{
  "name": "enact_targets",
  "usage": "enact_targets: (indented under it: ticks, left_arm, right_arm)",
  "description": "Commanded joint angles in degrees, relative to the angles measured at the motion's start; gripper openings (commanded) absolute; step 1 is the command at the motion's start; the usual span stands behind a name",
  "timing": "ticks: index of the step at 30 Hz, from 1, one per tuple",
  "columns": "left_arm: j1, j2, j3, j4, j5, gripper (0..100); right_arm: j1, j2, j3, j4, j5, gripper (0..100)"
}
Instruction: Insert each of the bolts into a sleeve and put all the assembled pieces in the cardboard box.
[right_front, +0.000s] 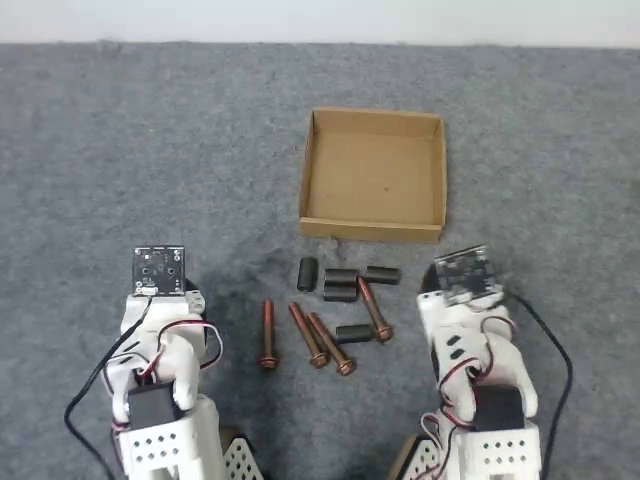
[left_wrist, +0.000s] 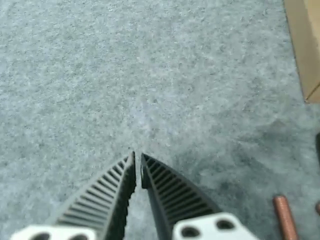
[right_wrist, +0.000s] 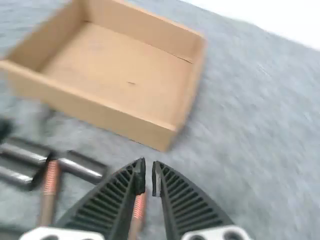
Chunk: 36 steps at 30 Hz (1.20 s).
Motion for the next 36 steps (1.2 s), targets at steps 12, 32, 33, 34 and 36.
enact_targets:
  ticks: [12,32,33,34,36]
  left_arm:
    - [-0.4,-1.1,-1.0,0.0,-0.2,2]
    - [-0.4,-1.1,-1.0,-0.1,-0.1,2]
    - [-0.4,-1.1,-1.0,-0.1,-0.1,2]
    - [-0.4,-1.1,-1.0,-0.1,-0.1,2]
    - [-0.4,-1.1,-1.0,-0.1,-0.1,3]
  right_arm:
    - [-2.8,37.5,-24.1,-6.8,3.7,1.0]
    - [-15.4,68.9,-39.1,-2.9,31.7,1.6]
    - [-15.4,70.6,-41.3,-1.4,33.1,3.2]
    - [-15.4,72.5,-43.8,0.3,34.2,5.7]
    - [-15.3,76.1,-48.4,2.9,35.5,10.6]
